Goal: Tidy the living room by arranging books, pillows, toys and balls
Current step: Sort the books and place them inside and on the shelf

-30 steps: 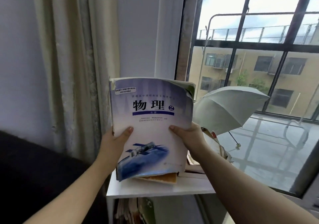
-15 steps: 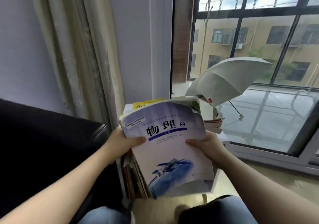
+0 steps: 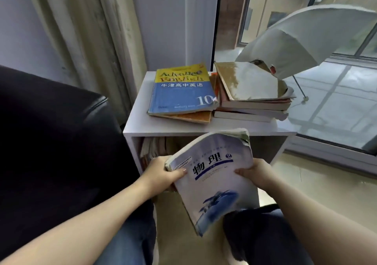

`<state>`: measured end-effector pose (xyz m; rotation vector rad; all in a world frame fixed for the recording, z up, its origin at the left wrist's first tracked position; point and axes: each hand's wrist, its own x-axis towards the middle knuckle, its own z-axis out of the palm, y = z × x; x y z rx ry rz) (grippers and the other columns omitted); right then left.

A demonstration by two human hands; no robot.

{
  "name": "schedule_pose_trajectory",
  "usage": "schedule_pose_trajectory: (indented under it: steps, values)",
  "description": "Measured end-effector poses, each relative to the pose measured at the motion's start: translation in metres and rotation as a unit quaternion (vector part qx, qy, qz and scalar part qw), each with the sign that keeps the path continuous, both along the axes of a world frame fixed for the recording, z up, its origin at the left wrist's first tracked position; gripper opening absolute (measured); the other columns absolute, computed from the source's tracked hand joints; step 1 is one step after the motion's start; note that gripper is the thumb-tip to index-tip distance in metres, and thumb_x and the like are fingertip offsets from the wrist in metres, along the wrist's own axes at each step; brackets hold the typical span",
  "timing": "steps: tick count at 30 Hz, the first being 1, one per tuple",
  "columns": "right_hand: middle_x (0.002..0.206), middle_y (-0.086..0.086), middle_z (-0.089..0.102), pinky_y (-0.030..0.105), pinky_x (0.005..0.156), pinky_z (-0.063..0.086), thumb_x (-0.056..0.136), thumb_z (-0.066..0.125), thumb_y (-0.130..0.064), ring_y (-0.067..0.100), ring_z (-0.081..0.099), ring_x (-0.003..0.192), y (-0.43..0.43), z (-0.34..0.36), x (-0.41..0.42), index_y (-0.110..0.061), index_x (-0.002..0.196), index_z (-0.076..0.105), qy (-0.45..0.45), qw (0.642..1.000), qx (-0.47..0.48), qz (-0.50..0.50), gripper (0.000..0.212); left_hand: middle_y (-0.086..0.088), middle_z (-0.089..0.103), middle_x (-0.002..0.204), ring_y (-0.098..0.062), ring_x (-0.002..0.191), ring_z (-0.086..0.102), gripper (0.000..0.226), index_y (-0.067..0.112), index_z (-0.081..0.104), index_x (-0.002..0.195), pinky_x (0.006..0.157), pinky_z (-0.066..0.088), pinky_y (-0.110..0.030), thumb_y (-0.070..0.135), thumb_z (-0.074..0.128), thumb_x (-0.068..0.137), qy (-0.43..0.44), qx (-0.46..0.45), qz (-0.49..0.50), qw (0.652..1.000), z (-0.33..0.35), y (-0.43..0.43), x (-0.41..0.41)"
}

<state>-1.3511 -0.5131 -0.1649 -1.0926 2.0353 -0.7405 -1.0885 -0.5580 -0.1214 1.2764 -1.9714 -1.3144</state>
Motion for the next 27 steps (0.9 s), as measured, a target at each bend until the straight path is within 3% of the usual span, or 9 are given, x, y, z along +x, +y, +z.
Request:
schedule_pose_trajectory:
  steps: [2,6,8,10,13,17,20,23,27]
  values:
    - [0.1,0.018,0.067,0.043,0.086,0.051,0.081,0.071,-0.019,0.035,0.061,0.096,-0.004,-0.017,-0.004,0.0,0.102,0.067,0.031,0.999,0.044,-0.006,0.028,-0.007,0.072,0.088,-0.022,0.085,0.068,0.007,0.015,0.067,0.082,0.077,0.054,-0.037,0.022,0.069,0.081,-0.032,0.001,0.005,0.999,-0.016,-0.003,-0.009]
    - [0.083,0.012,0.063,0.033,0.064,0.044,0.09,0.059,-0.032,0.03,0.059,0.085,-0.009,-0.027,-0.008,-0.009,0.082,0.06,0.126,0.984,0.121,0.015,0.024,0.001,0.069,0.08,-0.012,0.074,0.064,0.009,0.021,0.063,0.077,0.065,0.048,-0.024,0.021,0.066,0.085,-0.071,-0.006,0.024,0.997,-0.033,-0.013,-0.027]
    - [0.096,0.012,0.065,0.029,0.064,0.039,0.091,0.055,-0.036,0.03,0.06,0.087,-0.012,-0.022,-0.003,-0.008,0.098,0.06,0.183,0.973,0.139,0.01,0.029,0.006,0.064,0.07,-0.007,0.065,0.059,0.018,0.024,0.059,0.069,0.057,0.042,-0.021,0.023,0.064,0.086,-0.092,-0.016,0.035,0.995,-0.037,-0.015,-0.037]
    - [0.099,0.012,0.062,0.03,0.065,0.043,0.089,0.058,-0.037,0.027,0.059,0.084,-0.011,-0.014,0.009,-0.005,0.114,0.056,0.172,0.967,0.18,0.047,0.04,0.009,0.057,0.064,-0.004,0.06,0.054,0.026,0.027,0.054,0.064,0.052,0.036,-0.018,0.022,0.062,0.088,-0.11,-0.02,0.04,0.993,-0.041,-0.014,-0.052]
    - [0.091,0.007,0.059,0.026,0.058,0.048,0.085,0.063,-0.042,0.018,0.059,0.069,-0.01,-0.007,0.037,-0.005,0.128,0.046,0.105,0.95,0.238,0.176,0.059,0.004,0.062,0.07,-0.013,0.071,0.059,0.02,0.022,0.059,0.068,0.057,0.041,-0.021,0.02,0.06,0.088,-0.092,-0.009,0.097,0.991,-0.043,-0.015,-0.065]
    - [0.119,0.007,0.057,0.029,0.067,0.054,0.08,0.063,-0.056,0.017,0.061,0.082,-0.016,-0.008,0.071,-0.01,0.138,0.033,0.06,0.951,0.214,0.214,0.079,-0.005,0.069,0.081,-0.023,0.083,0.063,0.009,0.012,0.069,0.081,0.073,0.051,-0.03,0.016,0.062,0.085,-0.023,0.036,0.173,0.984,-0.045,-0.018,-0.075]
    - [0.121,0.008,0.057,0.032,0.077,0.049,0.085,0.058,-0.046,0.025,0.06,0.103,-0.019,-0.015,0.084,-0.01,0.128,0.038,0.17,0.951,0.173,0.19,0.059,-0.009,0.07,0.094,-0.022,0.089,0.063,0.016,0.004,0.071,0.095,0.081,0.05,-0.032,0.014,0.064,0.085,0.013,0.042,0.193,0.98,-0.043,-0.014,-0.086]
    - [0.115,0.009,0.06,0.031,0.071,0.044,0.09,0.049,-0.028,0.028,0.061,0.101,-0.023,-0.015,0.087,-0.011,0.12,0.041,0.197,0.963,0.12,0.136,0.035,-0.006,0.069,0.092,-0.019,0.089,0.063,0.019,0.004,0.071,0.098,0.079,0.049,-0.028,0.018,0.063,0.087,0.032,0.017,0.186,0.982,-0.041,-0.02,-0.09]
    - [0.108,0.008,0.064,0.031,0.066,0.043,0.092,0.048,-0.025,0.03,0.062,0.096,-0.029,-0.013,0.083,-0.014,0.117,0.04,0.217,0.967,0.061,0.114,0.028,-0.003,0.069,0.091,-0.013,0.078,0.066,0.017,0.012,0.066,0.097,0.065,0.056,-0.023,0.026,0.059,0.09,0.06,0.037,0.103,0.992,-0.033,-0.03,-0.081]
